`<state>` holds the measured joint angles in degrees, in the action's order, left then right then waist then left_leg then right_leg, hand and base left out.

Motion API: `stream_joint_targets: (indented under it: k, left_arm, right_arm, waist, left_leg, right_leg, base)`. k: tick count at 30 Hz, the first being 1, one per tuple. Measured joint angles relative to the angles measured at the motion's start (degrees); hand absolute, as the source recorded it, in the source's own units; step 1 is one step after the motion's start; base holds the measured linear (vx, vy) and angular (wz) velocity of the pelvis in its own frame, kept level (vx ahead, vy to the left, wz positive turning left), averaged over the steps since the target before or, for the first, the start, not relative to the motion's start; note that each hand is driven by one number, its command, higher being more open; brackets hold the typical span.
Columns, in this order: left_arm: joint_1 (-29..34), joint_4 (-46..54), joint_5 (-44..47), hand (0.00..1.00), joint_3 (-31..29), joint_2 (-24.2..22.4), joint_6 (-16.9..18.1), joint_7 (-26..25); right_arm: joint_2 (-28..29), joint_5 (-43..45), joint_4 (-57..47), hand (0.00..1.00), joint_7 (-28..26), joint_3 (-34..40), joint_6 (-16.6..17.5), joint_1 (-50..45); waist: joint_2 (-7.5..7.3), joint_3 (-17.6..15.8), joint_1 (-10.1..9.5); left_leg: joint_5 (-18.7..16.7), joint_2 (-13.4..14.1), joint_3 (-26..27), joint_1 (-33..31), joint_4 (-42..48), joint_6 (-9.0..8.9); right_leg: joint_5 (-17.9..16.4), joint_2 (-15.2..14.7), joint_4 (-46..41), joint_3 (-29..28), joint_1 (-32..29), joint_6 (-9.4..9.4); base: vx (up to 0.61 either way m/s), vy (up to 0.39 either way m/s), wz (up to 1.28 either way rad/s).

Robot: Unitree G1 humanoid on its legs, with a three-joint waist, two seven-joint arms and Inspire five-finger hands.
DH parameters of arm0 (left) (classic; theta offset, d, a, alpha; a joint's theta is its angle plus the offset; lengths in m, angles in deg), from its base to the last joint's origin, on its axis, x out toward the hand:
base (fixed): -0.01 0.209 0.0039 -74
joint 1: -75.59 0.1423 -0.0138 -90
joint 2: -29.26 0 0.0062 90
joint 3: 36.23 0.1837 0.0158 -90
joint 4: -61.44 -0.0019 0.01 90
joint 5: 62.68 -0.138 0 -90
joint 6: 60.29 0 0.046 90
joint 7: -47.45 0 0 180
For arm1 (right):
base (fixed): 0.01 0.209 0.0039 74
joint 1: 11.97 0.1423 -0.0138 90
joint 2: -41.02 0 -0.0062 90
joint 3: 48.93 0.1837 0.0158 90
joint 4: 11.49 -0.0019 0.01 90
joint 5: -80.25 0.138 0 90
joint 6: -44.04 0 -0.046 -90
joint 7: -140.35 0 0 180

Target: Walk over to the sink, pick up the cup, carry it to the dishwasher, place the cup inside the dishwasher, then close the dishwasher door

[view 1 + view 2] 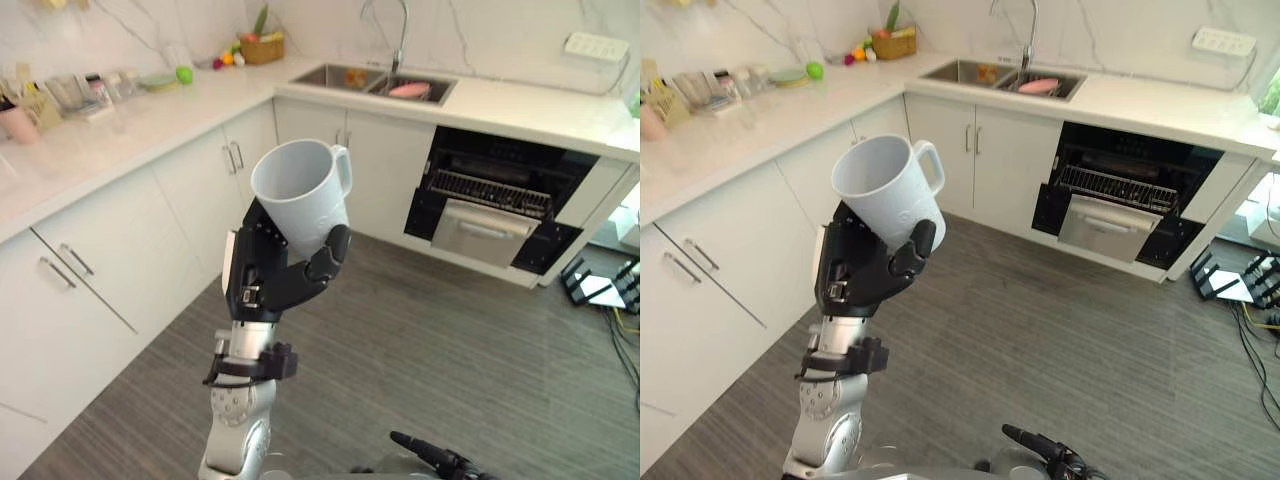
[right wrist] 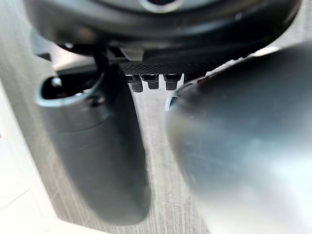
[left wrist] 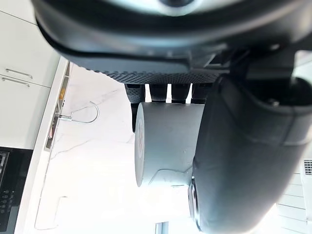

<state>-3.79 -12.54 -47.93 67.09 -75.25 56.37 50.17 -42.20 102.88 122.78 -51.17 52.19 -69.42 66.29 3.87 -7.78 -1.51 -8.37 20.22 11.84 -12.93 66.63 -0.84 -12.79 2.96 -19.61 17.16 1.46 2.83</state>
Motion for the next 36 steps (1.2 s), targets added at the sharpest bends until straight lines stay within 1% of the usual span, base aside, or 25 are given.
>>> stream_joint_targets:
  k: [2,3,5,6,8,11,13,14,15,16,17,18,19,21,22,23,24,26,28,29,30,31,32,35,36]
  left_arm:
    - [0.13,-0.20,0.51,0.00,-0.55,0.67,0.32,0.48]
    - [0.41,-0.84,1.09,0.00,-0.55,1.16,0.58,0.56]
    - [0.73,-3.12,1.03,0.00,-0.69,1.69,1.65,0.36]
    - [0.66,-5.51,1.01,0.00,-0.61,1.66,2.09,0.00]
    - [-0.57,-9.50,0.80,0.00,-0.18,1.88,2.36,-0.47]
    - [-0.77,-13.67,0.82,0.00,0.98,2.23,2.45,-2.25]
    - [-0.87,-14.16,0.80,0.00,2.63,3.03,2.39,-2.44]
    - [-1.46,-14.10,0.67,0.00,3.96,3.60,2.35,-2.27]
    - [-2.54,-14.00,-0.15,0.00,4.77,4.46,2.32,-2.24]
    - [-2.86,-13.81,-0.24,0.00,5.06,5.08,2.32,-2.24]
    - [-2.94,-13.46,-0.27,0.00,5.56,6.32,2.27,-2.34]
    - [-2.84,-13.46,-0.38,0.00,6.19,6.78,1.92,-2.55]
    - [-2.86,-13.12,-1.29,0.00,6.42,7.10,1.81,-2.73]
    - [-2.92,-11.71,-1.44,0.00,6.05,7.03,1.79,-3.96]
    - [-3.25,-11.47,-1.27,0.00,5.60,6.92,1.61,-4.65]
    - [-3.56,-11.49,-1.20,0.00,5.44,6.86,1.15,-5.04]
    - [-3.98,-11.48,-0.94,0.00,4.98,6.67,-0.04,-5.11]
    - [-4.18,-11.45,-0.05,0.00,4.52,6.03,-0.91,-5.07]
    - [-4.51,-9.88,-0.09,0.00,4.56,5.19,-1.84,-4.94]
    - [-4.52,-9.15,-0.16,0.00,4.67,5.02,-1.85,-4.89]
    - [-4.01,-9.12,-0.23,0.00,5.10,3.23,-2.08,-4.89]
    - [-3.91,-8.94,-0.30,0.00,6.04,2.83,-2.09,-4.75]
    - [-3.93,-8.75,-0.33,0.00,6.37,2.63,-2.08,-4.58]
    - [-3.34,-7.23,-0.41,0.00,6.84,2.06,-2.04,-3.73]
    - [-2.76,-6.67,-0.20,0.00,6.58,1.92,-1.94,-3.64]
  right_arm:
    - [-0.37,0.11,2.66,1.00,0.05,-0.30,0.15,0.57]
    - [-0.54,0.15,6.86,1.00,0.07,-0.40,0.26,2.24]
    - [-0.91,0.09,10.61,1.00,0.19,-0.15,0.48,3.97]
    - [-1.29,0.09,11.70,1.00,0.26,-0.21,0.42,4.62]
    - [-0.87,0.05,11.92,1.00,0.83,-0.17,0.43,5.02]
    - [-0.50,0.07,12.94,1.00,1.70,-0.01,-0.18,5.43]
    - [-0.46,0.31,13.46,1.00,1.72,1.55,-0.04,4.90]
    - [-0.56,0.96,13.56,1.00,1.84,2.57,0.07,4.35]
    - [-0.34,1.67,13.75,1.00,1.98,3.33,0.16,4.26]
    - [-0.19,2.19,13.73,1.00,1.94,3.41,0.14,4.25]
    - [0.50,2.88,13.50,1.00,1.73,4.41,0.34,3.94]
    - [0.28,2.80,12.94,1.00,1.64,4.52,0.92,3.46]
    - [-0.42,2.64,12.84,1.00,1.11,4.30,1.09,3.26]
    - [0.17,2.48,12.88,1.00,0.01,4.27,1.22,3.81]
    - [0.96,2.50,12.83,1.00,-0.41,4.35,1.27,4.56]
    - [1.17,2.47,12.58,1.00,-0.45,4.35,1.30,4.71]
    - [1.56,2.45,12.09,1.00,-0.56,4.29,1.08,4.66]
    - [2.08,2.43,11.35,1.00,-0.53,3.94,0.40,4.41]
    - [2.34,2.07,9.44,1.00,-0.57,2.76,-1.32,3.75]
    - [2.37,1.87,9.09,1.00,-0.55,2.49,-1.48,3.65]
    - [0.86,1.33,8.24,1.00,-0.93,2.53,-1.58,3.95]
    - [0.72,0.55,7.22,1.00,-1.27,1.95,-2.03,4.19]
    - [0.85,0.43,6.49,1.00,-1.19,1.94,-2.27,4.29]
    - [1.34,0.35,4.70,1.00,-0.44,1.80,-3.61,4.12]
    - [1.48,0.39,4.61,1.00,0.34,1.76,-3.65,3.86]
  waist:
    - [-0.49,0.30,-0.85]
    - [-1.24,0.83,-0.81]
    - [-1.75,1.01,-1.19]
    - [-1.62,1.56,-0.98]
    - [-2.13,1.97,-0.10]
    - [-3.19,1.95,0.22]
    - [-3.09,2.12,0.82]
    - [-2.84,2.48,0.93]
    - [-3.73,2.28,0.75]
    - [-4.59,2.30,0.68]
    - [-6.57,2.40,0.96]
    - [-6.44,2.95,1.37]
    - [-5.83,3.54,1.87]
    - [-5.29,3.78,2.10]
    - [-4.93,3.38,2.48]
    - [-4.66,3.10,2.51]
    - [-4.19,2.77,2.35]
    - [-4.21,2.58,2.32]
    - [-5.58,1.69,2.41]
    - [-6.07,1.28,2.40]
    - [-3.13,0.47,2.37]
    - [-2.62,0.46,2.26]
    - [-2.63,0.45,2.28]
    - [-3.22,0.37,1.42]
    - [-3.24,0.38,1.05]
  left_leg:
    - [-2.75,-1.92,2.98,0.30,-17.66,-0.47]
    - [-1.78,-6.22,2.02,3.82,-39.11,-1.51]
    - [4.53,-10.02,-0.96,7.59,-51.40,-3.49]
    - [8.55,-12.33,-3.01,9.70,-55.71,-3.50]
    - [8.19,-13.74,-2.98,9.85,-55.40,-2.24]
    - [3.57,-14.26,-0.84,9.41,-50.62,-0.99]
    - [1.55,-15.40,-0.86,11.50,-50.33,-0.48]
    - [-0.10,-15.90,-0.84,13.55,-51.54,-0.23]
    - [-1.13,-17.25,-0.27,16.02,-52.90,0.36]
    - [-1.80,-18.35,0.02,17.13,-53.50,0.96]
    - [-2.37,-20.55,0.11,20.05,-55.17,1.30]
    - [-2.55,-21.04,0.00,22.03,-56.65,1.67]
    - [-2.94,-20.63,-0.07,23.31,-57.21,2.51]
    - [-3.07,-18.90,0.33,23.96,-57.25,1.78]
    - [-3.05,-17.03,0.15,24.38,-57.67,1.61]
    - [-3.03,-16.00,0.07,24.82,-57.98,1.50]
    - [-3.02,-14.00,0.02,25.86,-58.07,1.47]
    - [-3.39,-12.39,0.02,27.70,-57.50,0.89]
    - [-8.60,-12.26,0.07,30.60,-54.60,-3.19]
    - [-11.01,-12.08,-0.06,31.46,-53.31,-4.60]
    - [-13.49,-9.23,0.15,31.89,-50.94,-6.06]
    - [-13.32,-8.31,-0.06,31.44,-49.77,-5.76]
    - [-13.22,-7.97,-0.21,31.17,-49.57,-5.62]
    - [-12.37,-6.88,-0.34,30.34,-46.02,-4.77]
    - [-11.28,-6.04,-0.74,27.69,-38.65,-2.88]
  right_leg:
    - [0.66,-0.48,2.93,-1.68,2.06,-1.01]
    - [1.72,-1.62,4.83,-3.10,3.27,-2.52]
    - [2.25,-2.84,5.81,-6.04,4.53,-3.59]
    - [2.46,-3.35,7.06,-7.92,5.23,-4.28]
    - [2.86,-4.51,9.07,-10.00,5.32,-5.15]
    - [2.95,-5.92,9.52,-12.45,6.15,-6.30]
    - [1.57,-7.41,4.12,-12.15,5.63,-8.50]
    - [0.53,-8.23,-3.59,-12.01,3.23,-9.49]
    - [0.24,-10.42,-15.99,-11.83,-1.22,-9.26]
    - [1.26,-12.08,-22.39,-11.49,-3.95,-7.96]
    - [5.54,-15.86,-32.85,-10.05,-8.36,-3.12]
    - [9.94,-17.11,-36.98,-9.40,-9.88,-2.27]
    - [11.73,-16.93,-40.06,-9.55,-11.43,-2.20]
    - [3.57,-15.21,-39.39,-8.42,-14.21,-3.42]
    - [0.47,-13.04,-35.28,-6.13,-15.47,-3.44]
    - [-0.36,-11.71,-32.16,-5.11,-15.68,-3.31]
    - [-0.51,-9.27,-23.64,-3.29,-15.56,-3.28]
    - [1.78,-6.86,-9.27,-3.68,-14.58,-4.58]
    - [11.96,-6.92,4.31,-7.93,-12.70,-5.32]
    - [18.11,-7.16,3.64,-7.51,-12.56,-2.24]
    - [15.43,-4.66,0.23,-7.06,-12.56,-1.70]
    - [13.19,-4.13,-1.70,-6.53,-13.17,-1.16]
    - [11.89,-4.07,-2.63,-6.03,-13.58,-1.33]
    - [6.99,-3.84,-7.39,-4.94,-15.15,0.38]
    - [6.02,-3.36,-7.02,-4.64,-14.04,0.52]
  base:
    - [0.32,-0.013,-0.38]
    - [0.24,0.021,-0.39]
    - [0.31,0.093,-0.70]
    - [0.45,0.199,-0.72]
    - [0.38,0.197,-0.42]
    - [0.25,0.171,-0.38]
    - [0.17,0.149,-0.02]
    - [0.14,0.186,-0.01]
    - [0.12,0.177,-0.04]
    - [0.11,0.161,-0.08]
    - [0.13,0.122,-0.02]
    - [0.20,0.135,0.03]
    - [0.24,0.098,0.01]
    - [0.22,0.029,-0.01]
    - [0.20,-0.029,0.01]
    - [0.33,-0.085,0.01]
    - [0.36,-0.122,-0.07]
    - [0.36,-0.154,-0.08]
    - [0.38,-0.221,0.02]
    - [0.30,-0.204,0.02]
    - [0.23,-0.174,-0.01]
    - [0.19,-0.157,0.01]
    - [0.17,-0.188,0.13]
    - [0.13,-0.228,0.02]
    - [0.07,-0.191,-0.14]
